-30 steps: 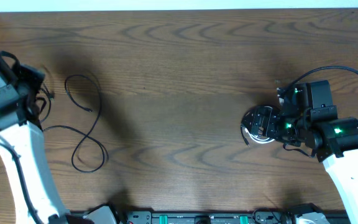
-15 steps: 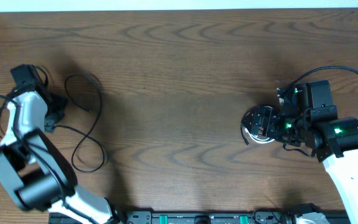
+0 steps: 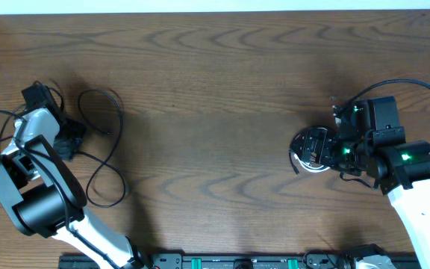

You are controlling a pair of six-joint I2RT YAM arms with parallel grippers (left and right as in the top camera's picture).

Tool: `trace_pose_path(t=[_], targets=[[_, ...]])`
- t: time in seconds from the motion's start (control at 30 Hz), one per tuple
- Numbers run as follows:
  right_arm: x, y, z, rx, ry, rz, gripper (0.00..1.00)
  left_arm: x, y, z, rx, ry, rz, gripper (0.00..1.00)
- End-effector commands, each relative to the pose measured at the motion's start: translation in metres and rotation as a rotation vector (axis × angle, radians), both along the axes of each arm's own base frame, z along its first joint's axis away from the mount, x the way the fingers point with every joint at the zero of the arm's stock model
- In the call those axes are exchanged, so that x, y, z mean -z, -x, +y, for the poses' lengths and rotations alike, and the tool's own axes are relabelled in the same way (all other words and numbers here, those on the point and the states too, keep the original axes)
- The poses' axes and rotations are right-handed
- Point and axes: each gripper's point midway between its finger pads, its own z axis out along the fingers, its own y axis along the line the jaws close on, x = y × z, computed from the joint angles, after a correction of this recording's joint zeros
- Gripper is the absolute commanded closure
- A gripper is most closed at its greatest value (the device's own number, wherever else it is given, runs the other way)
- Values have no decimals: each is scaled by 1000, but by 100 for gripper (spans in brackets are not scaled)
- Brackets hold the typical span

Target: Untangle cables

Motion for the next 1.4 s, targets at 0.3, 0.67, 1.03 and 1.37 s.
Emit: trace_pose_path(t=[0.3,0.67,1.03,1.37], targets=[[-3,-1,2,-6,-5,-6,1,38,15,-11,3,67,89,93],[-3,-1,2,-6,-5,-6,1,-74,-78,-37,234,175,-428,93],[-3,-1,2,-6,-5,-6,1,-236,-105,-56,445,-26,-859,92],[-3,-1,2,-6,-5,-6,1,-261,-129,-158,739,129,-991,92]])
